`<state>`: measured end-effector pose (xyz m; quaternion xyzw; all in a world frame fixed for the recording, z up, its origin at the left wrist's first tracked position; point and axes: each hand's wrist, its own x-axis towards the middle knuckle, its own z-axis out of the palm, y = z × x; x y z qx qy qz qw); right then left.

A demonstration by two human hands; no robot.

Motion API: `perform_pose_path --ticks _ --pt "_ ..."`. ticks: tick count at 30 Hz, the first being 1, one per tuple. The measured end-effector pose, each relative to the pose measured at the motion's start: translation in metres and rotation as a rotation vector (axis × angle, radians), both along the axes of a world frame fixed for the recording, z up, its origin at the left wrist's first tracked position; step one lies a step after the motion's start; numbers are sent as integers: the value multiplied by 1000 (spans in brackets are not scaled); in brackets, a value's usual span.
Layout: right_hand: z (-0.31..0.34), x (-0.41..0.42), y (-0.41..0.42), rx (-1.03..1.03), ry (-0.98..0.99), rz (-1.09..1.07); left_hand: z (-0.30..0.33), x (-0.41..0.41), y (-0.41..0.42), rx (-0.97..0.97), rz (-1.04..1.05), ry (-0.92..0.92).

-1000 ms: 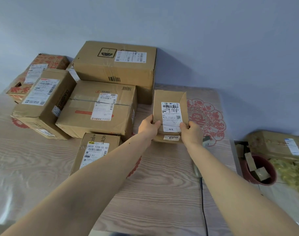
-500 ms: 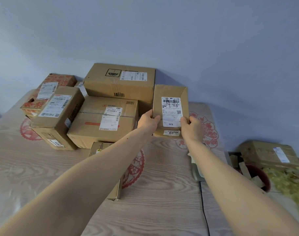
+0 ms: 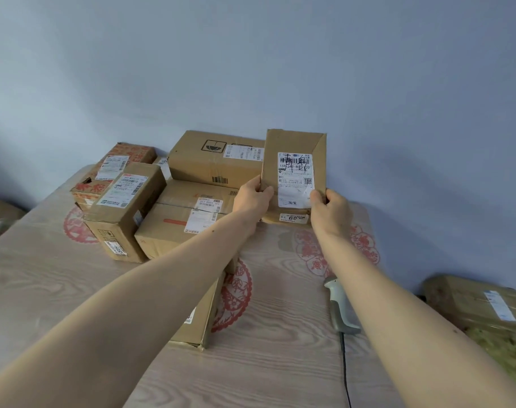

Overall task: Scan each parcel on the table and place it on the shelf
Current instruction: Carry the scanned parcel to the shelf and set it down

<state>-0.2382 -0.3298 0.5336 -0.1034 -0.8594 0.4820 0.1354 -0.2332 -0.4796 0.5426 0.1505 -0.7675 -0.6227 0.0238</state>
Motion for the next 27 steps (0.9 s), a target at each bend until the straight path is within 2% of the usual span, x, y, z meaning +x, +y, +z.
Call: perform_pose_path --ticks 14,27 --pt "28 0 -44 39 51 162 29 29 -40 -7 176 69" --pt "47 40 -218 -19 113 459 56 113 -197 -35 448 121"
